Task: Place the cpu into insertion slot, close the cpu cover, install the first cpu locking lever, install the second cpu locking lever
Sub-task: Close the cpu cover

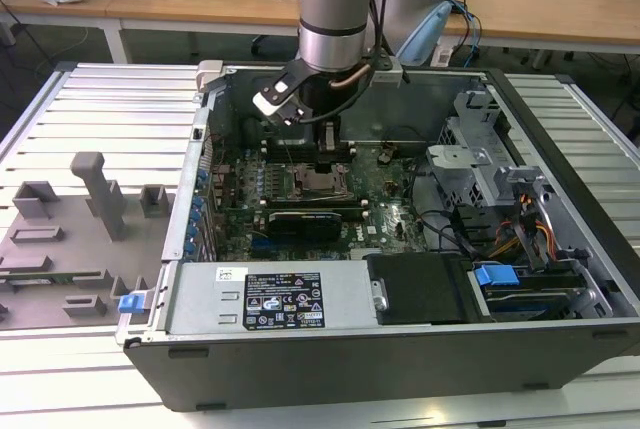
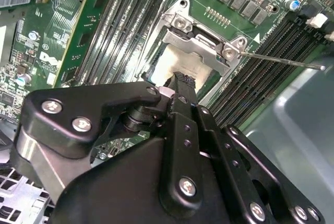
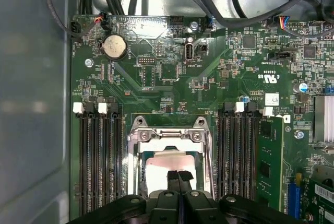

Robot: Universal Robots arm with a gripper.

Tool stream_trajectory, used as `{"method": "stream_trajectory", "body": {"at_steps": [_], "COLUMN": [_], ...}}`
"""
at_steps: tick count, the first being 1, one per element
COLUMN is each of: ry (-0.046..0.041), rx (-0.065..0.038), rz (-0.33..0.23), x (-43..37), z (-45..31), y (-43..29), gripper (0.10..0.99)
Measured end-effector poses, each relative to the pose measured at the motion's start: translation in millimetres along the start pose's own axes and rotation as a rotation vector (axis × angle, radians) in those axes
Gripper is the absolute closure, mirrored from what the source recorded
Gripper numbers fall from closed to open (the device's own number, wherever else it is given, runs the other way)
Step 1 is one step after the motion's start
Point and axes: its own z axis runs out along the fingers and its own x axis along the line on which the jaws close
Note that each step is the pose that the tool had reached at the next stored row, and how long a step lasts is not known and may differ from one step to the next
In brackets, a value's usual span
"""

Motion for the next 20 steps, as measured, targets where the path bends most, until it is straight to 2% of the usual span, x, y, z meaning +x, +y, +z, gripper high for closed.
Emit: {"method": "stream_trajectory", "body": {"at_steps": [2,3,5,7,16,17,19,20], "ry": [-0.0013,-0.0047,-0.0099,-0.0165,-0.0282,-0.0313,-0.0344,-0.0378], "rx": [-0.001,-0.002,-0.004,-0.006,-0.012,-0.013,-0.014,-0.015], "rz": [-0.032,-0.084,-0.145,-0.233,-0.415,-0.453,-0.491,-0.537], "x": [0.0,0.0,0.0,0.0,0.0,0.0,0.0,0.0], "z": [0.0,0.1,0.1,0.1,0.1,0.2,0.2,0.2], "y": [0.0,0.0,0.0,0.0,0.0,0.0,0.0,0.0], "gripper": [0.980,0.980,0.980,0.980,0.980,0.980,0.980,0.980]}}
